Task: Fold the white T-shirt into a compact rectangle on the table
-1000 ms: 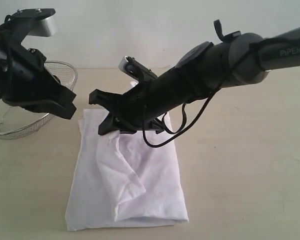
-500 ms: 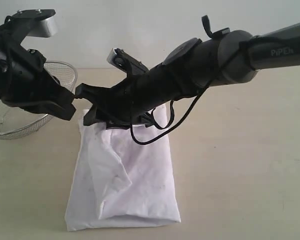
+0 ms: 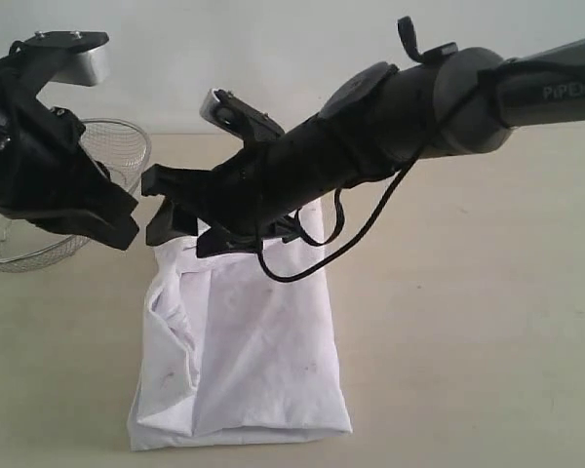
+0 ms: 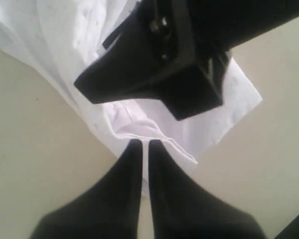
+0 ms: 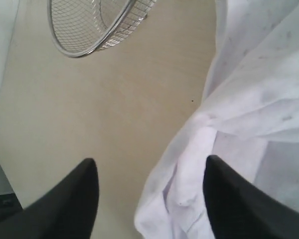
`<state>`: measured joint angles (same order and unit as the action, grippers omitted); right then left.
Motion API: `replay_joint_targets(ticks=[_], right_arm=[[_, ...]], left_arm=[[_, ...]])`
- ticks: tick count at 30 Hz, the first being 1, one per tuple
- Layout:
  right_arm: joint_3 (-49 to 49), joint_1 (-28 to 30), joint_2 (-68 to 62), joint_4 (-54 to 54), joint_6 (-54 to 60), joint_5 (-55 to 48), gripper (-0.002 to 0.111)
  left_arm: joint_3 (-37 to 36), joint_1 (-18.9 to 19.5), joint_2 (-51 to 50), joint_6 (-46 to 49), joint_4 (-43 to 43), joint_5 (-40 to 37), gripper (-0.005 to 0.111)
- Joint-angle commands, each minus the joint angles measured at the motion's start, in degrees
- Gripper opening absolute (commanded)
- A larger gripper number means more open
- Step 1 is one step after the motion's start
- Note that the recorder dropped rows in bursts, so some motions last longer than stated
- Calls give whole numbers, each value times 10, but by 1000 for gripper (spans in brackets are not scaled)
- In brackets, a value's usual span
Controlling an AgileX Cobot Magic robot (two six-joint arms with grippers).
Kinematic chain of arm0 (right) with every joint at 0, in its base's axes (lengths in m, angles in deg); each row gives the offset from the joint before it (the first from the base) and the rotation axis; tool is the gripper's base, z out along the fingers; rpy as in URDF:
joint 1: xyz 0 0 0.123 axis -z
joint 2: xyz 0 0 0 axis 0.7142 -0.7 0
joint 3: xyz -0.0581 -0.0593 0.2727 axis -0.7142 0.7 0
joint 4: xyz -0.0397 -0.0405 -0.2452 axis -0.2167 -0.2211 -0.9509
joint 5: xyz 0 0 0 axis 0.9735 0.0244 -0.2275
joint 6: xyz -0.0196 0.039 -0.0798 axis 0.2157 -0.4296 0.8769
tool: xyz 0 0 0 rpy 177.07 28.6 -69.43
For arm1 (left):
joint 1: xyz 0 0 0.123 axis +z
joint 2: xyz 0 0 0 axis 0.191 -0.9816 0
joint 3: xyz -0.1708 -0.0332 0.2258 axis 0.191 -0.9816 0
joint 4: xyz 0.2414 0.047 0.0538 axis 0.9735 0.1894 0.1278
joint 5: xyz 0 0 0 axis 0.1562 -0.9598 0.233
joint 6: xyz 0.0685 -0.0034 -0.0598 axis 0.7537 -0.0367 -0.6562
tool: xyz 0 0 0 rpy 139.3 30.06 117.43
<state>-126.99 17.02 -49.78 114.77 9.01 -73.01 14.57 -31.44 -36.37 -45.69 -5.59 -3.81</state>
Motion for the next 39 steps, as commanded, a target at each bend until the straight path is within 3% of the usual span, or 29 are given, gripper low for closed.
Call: replay_joint_targets(ticks=[1,5,7,9,13,14,23,34,39], right_arm=[[-2,21,54,-64,-12,-17,42],[0,88,83,-194,-94,-78,42],[0,109,86,-236,-121,-104,42],[1,130,90,-267,-132,-120,42],[39,176,110,-279,-128,-118,42],[54,189,117,-279,-121,-113,42],[169,274,144,-273,-59,-70,42],[176,274,144,-221,-26,-55,42],[176,274,144,-220,-24,-55,42]], left_arm=[[-2,-2,4,5,3,-10,4],[-2,-2,-6,16,3,49,5],[-2,-2,-18,43,0,57,12],[-2,-2,-36,80,-10,61,26],[-2,-2,-78,134,-11,108,68],[-2,-2,-89,151,-11,127,70],[2,-2,-164,275,-68,241,66],[94,-26,-251,297,-67,219,66],[119,-38,-286,264,-33,212,66]])
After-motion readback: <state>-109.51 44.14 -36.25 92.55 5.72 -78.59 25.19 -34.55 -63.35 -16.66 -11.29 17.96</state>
